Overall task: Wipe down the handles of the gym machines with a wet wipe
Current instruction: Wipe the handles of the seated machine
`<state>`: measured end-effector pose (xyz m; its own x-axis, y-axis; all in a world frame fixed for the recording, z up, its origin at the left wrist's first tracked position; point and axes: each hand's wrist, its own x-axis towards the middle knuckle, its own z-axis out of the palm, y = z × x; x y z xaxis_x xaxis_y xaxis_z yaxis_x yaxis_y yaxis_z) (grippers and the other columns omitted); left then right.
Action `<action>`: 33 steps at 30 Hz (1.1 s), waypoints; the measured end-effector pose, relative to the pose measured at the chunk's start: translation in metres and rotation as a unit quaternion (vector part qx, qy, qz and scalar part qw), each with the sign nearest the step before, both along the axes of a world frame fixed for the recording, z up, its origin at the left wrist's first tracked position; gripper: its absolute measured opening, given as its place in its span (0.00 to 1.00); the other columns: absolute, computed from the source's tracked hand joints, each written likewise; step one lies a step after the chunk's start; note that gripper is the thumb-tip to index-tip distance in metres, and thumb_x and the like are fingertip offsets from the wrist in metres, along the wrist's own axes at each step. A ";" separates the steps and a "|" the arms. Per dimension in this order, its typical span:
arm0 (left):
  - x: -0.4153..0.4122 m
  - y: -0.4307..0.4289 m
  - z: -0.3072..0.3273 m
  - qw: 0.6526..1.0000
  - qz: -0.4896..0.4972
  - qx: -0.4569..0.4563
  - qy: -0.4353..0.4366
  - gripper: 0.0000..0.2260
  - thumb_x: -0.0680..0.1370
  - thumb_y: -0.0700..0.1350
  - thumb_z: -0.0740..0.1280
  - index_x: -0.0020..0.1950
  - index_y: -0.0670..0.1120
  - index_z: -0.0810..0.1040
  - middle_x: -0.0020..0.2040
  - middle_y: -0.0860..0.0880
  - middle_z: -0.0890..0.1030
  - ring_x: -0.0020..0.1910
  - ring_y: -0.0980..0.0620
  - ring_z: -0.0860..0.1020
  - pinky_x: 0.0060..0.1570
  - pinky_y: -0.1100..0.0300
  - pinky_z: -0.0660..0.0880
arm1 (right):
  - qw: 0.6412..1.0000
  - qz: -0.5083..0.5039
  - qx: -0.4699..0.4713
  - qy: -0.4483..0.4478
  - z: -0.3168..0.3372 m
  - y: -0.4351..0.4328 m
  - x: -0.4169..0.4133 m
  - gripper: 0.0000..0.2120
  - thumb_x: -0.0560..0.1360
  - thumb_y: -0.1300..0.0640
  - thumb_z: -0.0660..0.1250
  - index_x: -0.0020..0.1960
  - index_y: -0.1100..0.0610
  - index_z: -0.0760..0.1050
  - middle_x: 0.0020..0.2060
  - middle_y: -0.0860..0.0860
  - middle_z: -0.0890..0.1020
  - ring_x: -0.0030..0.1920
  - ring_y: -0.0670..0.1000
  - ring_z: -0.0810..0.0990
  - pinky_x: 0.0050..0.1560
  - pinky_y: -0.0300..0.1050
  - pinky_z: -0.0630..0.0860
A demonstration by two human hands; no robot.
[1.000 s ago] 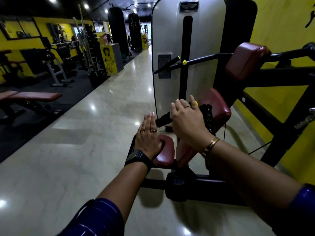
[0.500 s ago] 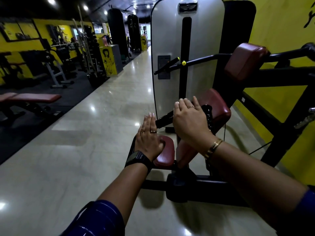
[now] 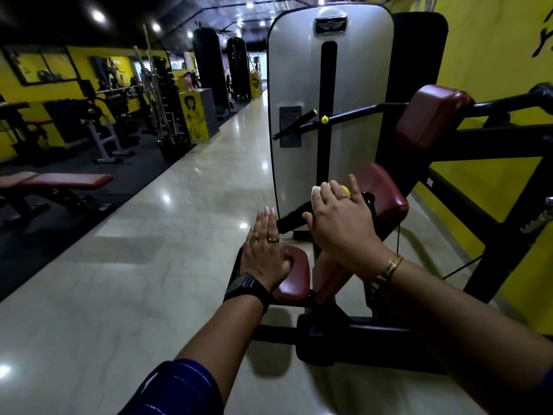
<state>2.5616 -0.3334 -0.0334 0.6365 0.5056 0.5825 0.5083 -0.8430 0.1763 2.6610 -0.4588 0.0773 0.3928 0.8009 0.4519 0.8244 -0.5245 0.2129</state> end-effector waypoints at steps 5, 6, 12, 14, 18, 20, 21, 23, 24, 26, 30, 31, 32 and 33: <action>0.002 0.000 0.000 0.999 -0.003 0.021 -0.038 0.32 0.73 0.51 0.57 0.73 0.36 0.58 0.71 0.36 0.70 0.71 0.40 0.68 0.67 0.54 0.60 | 0.994 0.102 -0.050 0.004 -0.018 0.008 -0.026 0.29 0.82 0.43 0.44 0.79 0.57 0.51 0.78 0.54 0.54 0.78 0.52 0.48 0.72 0.54 0.29; 0.002 0.000 -0.001 0.999 -0.002 0.025 -0.038 0.33 0.73 0.52 0.57 0.73 0.36 0.58 0.71 0.36 0.70 0.71 0.40 0.68 0.68 0.54 0.60 | 0.992 0.108 -0.063 0.007 -0.018 0.011 -0.026 0.29 0.82 0.43 0.44 0.79 0.56 0.50 0.78 0.52 0.53 0.78 0.51 0.47 0.71 0.55 0.29; 0.000 -0.001 0.000 1.000 -0.011 -0.003 -0.001 0.47 0.63 0.50 0.69 0.77 0.42 0.49 0.76 0.38 0.62 0.75 0.41 0.62 0.72 0.50 0.60 | 1.000 0.012 -0.015 0.014 -0.007 0.016 0.008 0.25 0.79 0.48 0.52 0.65 0.64 0.74 0.63 0.61 0.76 0.68 0.60 0.71 0.71 0.56 0.28; 0.000 -0.001 -0.001 1.000 -0.003 -0.004 -0.005 0.46 0.61 0.51 0.65 0.76 0.40 0.52 0.75 0.37 0.65 0.74 0.41 0.64 0.71 0.50 0.64 | 0.998 -0.032 -0.025 -0.042 -0.009 0.011 -0.002 0.24 0.76 0.54 0.52 0.61 0.69 0.75 0.58 0.65 0.78 0.64 0.64 0.74 0.72 0.57 0.29; 0.001 0.001 -0.002 1.000 -0.005 0.027 -0.013 0.40 0.69 0.56 0.61 0.74 0.35 0.57 0.72 0.36 0.68 0.73 0.41 0.66 0.70 0.52 0.66 | 0.992 0.070 -0.089 -0.055 -0.024 0.007 -0.029 0.30 0.80 0.52 0.43 0.77 0.68 0.49 0.76 0.65 0.53 0.77 0.62 0.49 0.73 0.57 0.34; 0.001 0.001 -0.002 0.999 -0.013 0.038 -0.008 0.41 0.69 0.56 0.65 0.74 0.35 0.57 0.72 0.36 0.69 0.73 0.41 0.66 0.70 0.51 0.66 | 0.992 0.079 -0.087 -0.041 -0.017 0.012 -0.025 0.28 0.82 0.52 0.48 0.78 0.63 0.47 0.77 0.60 0.50 0.78 0.57 0.47 0.73 0.56 0.32; 0.001 0.001 -0.001 0.999 -0.013 0.038 -0.004 0.44 0.67 0.55 0.70 0.74 0.35 0.57 0.72 0.36 0.68 0.72 0.40 0.67 0.69 0.51 0.68 | 0.994 0.070 -0.073 -0.036 -0.013 0.014 -0.018 0.27 0.82 0.53 0.49 0.78 0.62 0.50 0.77 0.59 0.53 0.78 0.56 0.49 0.73 0.57 0.32; 0.000 -0.001 -0.001 1.000 -0.013 0.019 -0.004 0.47 0.63 0.51 0.73 0.75 0.37 0.55 0.73 0.36 0.67 0.73 0.39 0.67 0.68 0.48 0.69 | 0.998 0.038 -0.046 -0.026 -0.008 0.016 -0.001 0.26 0.80 0.55 0.49 0.76 0.62 0.57 0.76 0.60 0.58 0.77 0.57 0.54 0.71 0.58 0.30; 0.000 -0.003 0.000 1.000 -0.012 0.010 -0.007 0.46 0.63 0.51 0.69 0.76 0.38 0.54 0.74 0.36 0.66 0.73 0.39 0.66 0.68 0.47 0.70 | 0.999 0.019 -0.029 -0.032 -0.007 0.014 0.004 0.25 0.80 0.55 0.49 0.74 0.64 0.61 0.74 0.61 0.62 0.76 0.59 0.57 0.70 0.58 0.27; 0.000 -0.003 0.000 1.000 -0.006 0.000 -0.008 0.44 0.63 0.51 0.64 0.76 0.39 0.54 0.74 0.37 0.66 0.73 0.39 0.66 0.69 0.49 0.68 | 0.999 -0.013 -0.005 -0.045 -0.004 0.006 0.001 0.26 0.79 0.56 0.47 0.71 0.67 0.65 0.71 0.65 0.66 0.74 0.63 0.61 0.69 0.56 0.23; 0.000 0.000 -0.001 1.000 0.000 0.020 -0.006 0.41 0.68 0.56 0.64 0.75 0.36 0.57 0.73 0.36 0.68 0.73 0.43 0.62 0.68 0.51 0.67 | 0.995 0.079 -0.057 -0.030 -0.016 0.005 -0.023 0.30 0.80 0.52 0.48 0.77 0.64 0.50 0.76 0.62 0.54 0.77 0.60 0.50 0.72 0.56 0.31; 0.000 0.000 -0.001 1.000 -0.002 0.028 -0.011 0.40 0.70 0.58 0.61 0.74 0.36 0.57 0.73 0.36 0.68 0.73 0.43 0.62 0.67 0.49 0.69 | 0.993 0.104 -0.056 -0.022 -0.015 0.007 -0.026 0.29 0.80 0.50 0.50 0.78 0.61 0.50 0.77 0.59 0.54 0.78 0.57 0.49 0.73 0.56 0.32; 0.000 0.000 -0.001 0.999 -0.010 0.031 -0.013 0.40 0.70 0.58 0.62 0.75 0.36 0.56 0.73 0.36 0.68 0.73 0.42 0.63 0.66 0.47 0.69 | 0.990 0.120 -0.063 -0.022 -0.017 0.012 -0.023 0.29 0.81 0.50 0.50 0.78 0.58 0.50 0.77 0.57 0.55 0.78 0.54 0.50 0.73 0.56 0.32; -0.001 0.000 -0.001 0.999 -0.018 0.028 -0.014 0.42 0.69 0.57 0.67 0.75 0.37 0.55 0.73 0.36 0.67 0.73 0.40 0.64 0.66 0.46 0.69 | 0.990 0.124 -0.060 -0.023 -0.015 0.015 -0.018 0.28 0.81 0.50 0.50 0.78 0.57 0.51 0.77 0.55 0.56 0.78 0.53 0.51 0.72 0.56 0.31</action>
<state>2.5609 -0.3335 -0.0346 0.6366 0.4492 0.6268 0.4739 -0.8691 0.1415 2.6426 -0.4435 0.0620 0.1582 0.9191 0.3608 0.9124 -0.2758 0.3026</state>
